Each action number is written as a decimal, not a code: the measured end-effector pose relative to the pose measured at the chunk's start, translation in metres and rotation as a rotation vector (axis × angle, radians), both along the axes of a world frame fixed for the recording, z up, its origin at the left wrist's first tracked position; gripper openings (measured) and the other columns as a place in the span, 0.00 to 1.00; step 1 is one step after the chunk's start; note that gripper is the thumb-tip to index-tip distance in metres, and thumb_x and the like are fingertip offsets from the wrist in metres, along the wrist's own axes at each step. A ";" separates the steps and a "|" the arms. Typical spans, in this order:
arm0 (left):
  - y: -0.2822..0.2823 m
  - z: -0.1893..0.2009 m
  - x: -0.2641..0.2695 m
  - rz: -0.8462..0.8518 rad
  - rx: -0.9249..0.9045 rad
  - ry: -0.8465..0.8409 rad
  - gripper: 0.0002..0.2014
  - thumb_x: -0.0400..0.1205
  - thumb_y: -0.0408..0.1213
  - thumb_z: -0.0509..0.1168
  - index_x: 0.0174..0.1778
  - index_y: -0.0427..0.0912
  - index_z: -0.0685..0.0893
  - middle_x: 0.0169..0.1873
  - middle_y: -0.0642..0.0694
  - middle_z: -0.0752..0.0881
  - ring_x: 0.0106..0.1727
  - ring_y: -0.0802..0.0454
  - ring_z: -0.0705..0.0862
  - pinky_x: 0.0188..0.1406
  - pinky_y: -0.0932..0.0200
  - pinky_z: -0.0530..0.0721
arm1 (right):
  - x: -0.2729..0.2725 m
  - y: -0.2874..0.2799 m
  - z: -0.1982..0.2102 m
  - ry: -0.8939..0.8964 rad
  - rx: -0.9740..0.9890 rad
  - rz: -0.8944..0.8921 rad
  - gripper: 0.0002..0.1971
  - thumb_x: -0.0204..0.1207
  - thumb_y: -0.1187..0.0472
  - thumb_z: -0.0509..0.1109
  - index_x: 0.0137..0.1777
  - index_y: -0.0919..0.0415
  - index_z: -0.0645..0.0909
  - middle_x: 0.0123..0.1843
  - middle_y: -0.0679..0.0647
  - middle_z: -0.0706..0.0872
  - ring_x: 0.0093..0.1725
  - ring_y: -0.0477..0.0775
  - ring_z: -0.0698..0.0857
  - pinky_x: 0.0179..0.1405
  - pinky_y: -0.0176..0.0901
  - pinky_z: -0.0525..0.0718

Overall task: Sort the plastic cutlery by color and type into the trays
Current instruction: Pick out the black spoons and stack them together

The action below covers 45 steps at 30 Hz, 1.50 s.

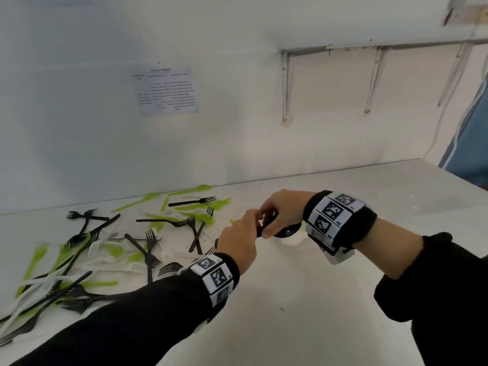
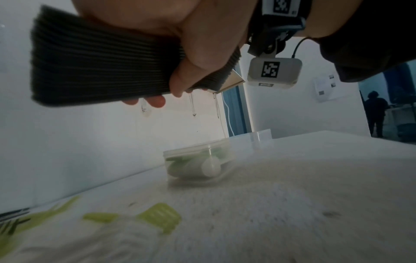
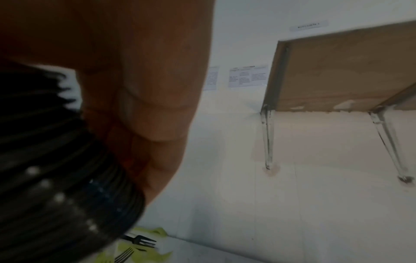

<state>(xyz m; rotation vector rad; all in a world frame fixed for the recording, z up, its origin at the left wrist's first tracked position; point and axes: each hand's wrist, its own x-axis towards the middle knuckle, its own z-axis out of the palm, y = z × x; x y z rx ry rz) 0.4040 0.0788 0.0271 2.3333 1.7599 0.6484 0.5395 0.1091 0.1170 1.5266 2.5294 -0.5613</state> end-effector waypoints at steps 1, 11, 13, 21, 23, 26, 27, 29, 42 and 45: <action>0.004 0.001 0.007 0.017 0.019 0.002 0.22 0.80 0.26 0.55 0.70 0.44 0.64 0.58 0.48 0.80 0.54 0.45 0.80 0.47 0.58 0.69 | 0.006 0.004 0.000 -0.016 -0.010 -0.004 0.24 0.69 0.48 0.75 0.65 0.52 0.79 0.55 0.47 0.86 0.55 0.50 0.83 0.60 0.43 0.81; 0.051 -0.010 0.068 0.012 0.248 -0.020 0.37 0.67 0.32 0.68 0.70 0.53 0.61 0.67 0.54 0.67 0.72 0.51 0.67 0.76 0.48 0.46 | 0.075 0.062 0.000 -0.032 0.074 0.044 0.18 0.75 0.53 0.69 0.63 0.57 0.80 0.48 0.53 0.84 0.47 0.52 0.81 0.48 0.40 0.75; 0.051 -0.023 0.075 0.050 0.248 -0.083 0.39 0.63 0.40 0.66 0.69 0.54 0.57 0.70 0.52 0.59 0.74 0.51 0.59 0.73 0.45 0.47 | 0.097 0.079 -0.004 0.034 0.023 -0.007 0.17 0.76 0.55 0.69 0.63 0.57 0.80 0.50 0.54 0.86 0.48 0.52 0.81 0.49 0.39 0.75; 0.064 -0.044 0.091 0.423 -0.059 -0.579 0.35 0.75 0.33 0.60 0.79 0.46 0.57 0.78 0.48 0.58 0.80 0.51 0.56 0.79 0.49 0.49 | 0.127 0.117 -0.053 -0.013 -0.267 0.033 0.19 0.81 0.53 0.62 0.70 0.55 0.75 0.54 0.52 0.81 0.56 0.52 0.79 0.67 0.48 0.73; 0.072 -0.046 0.091 0.418 -0.165 -0.670 0.33 0.78 0.32 0.57 0.81 0.42 0.56 0.80 0.45 0.60 0.80 0.49 0.59 0.80 0.51 0.56 | 0.126 0.121 -0.058 -0.044 -0.303 0.066 0.19 0.80 0.53 0.62 0.70 0.55 0.76 0.53 0.51 0.81 0.55 0.52 0.78 0.67 0.49 0.73; 0.080 -0.046 0.090 0.358 -0.377 -0.822 0.32 0.82 0.27 0.53 0.82 0.41 0.52 0.82 0.44 0.57 0.82 0.50 0.56 0.80 0.56 0.56 | 0.121 0.127 -0.065 -0.100 -0.334 0.117 0.18 0.79 0.52 0.63 0.68 0.55 0.77 0.50 0.52 0.80 0.52 0.53 0.77 0.65 0.49 0.73; 0.082 -0.046 0.090 0.355 -0.429 -0.859 0.31 0.82 0.26 0.53 0.82 0.41 0.53 0.81 0.44 0.58 0.81 0.51 0.58 0.77 0.61 0.57 | 0.119 0.128 -0.067 -0.122 -0.343 0.130 0.18 0.79 0.51 0.64 0.66 0.54 0.78 0.50 0.52 0.80 0.52 0.54 0.77 0.66 0.50 0.74; 0.085 -0.047 0.091 0.362 -0.508 -0.908 0.31 0.82 0.24 0.52 0.82 0.39 0.54 0.73 0.42 0.69 0.72 0.50 0.67 0.62 0.67 0.63 | 0.117 0.131 -0.072 -0.140 -0.363 0.138 0.14 0.77 0.50 0.66 0.60 0.52 0.81 0.47 0.53 0.80 0.50 0.54 0.78 0.66 0.51 0.75; 0.085 -0.064 0.089 0.345 -0.568 -0.952 0.27 0.80 0.23 0.50 0.77 0.42 0.66 0.59 0.38 0.79 0.61 0.43 0.77 0.61 0.55 0.76 | 0.119 0.134 -0.066 -0.280 -0.269 0.254 0.18 0.76 0.55 0.65 0.65 0.55 0.78 0.51 0.52 0.82 0.53 0.56 0.81 0.55 0.48 0.78; 0.082 -0.062 0.089 0.332 -0.592 -0.964 0.29 0.78 0.27 0.52 0.77 0.47 0.65 0.73 0.44 0.72 0.75 0.44 0.70 0.77 0.49 0.67 | 0.121 0.131 -0.068 -0.279 -0.254 0.265 0.18 0.75 0.57 0.66 0.65 0.55 0.78 0.51 0.53 0.84 0.48 0.54 0.80 0.51 0.45 0.78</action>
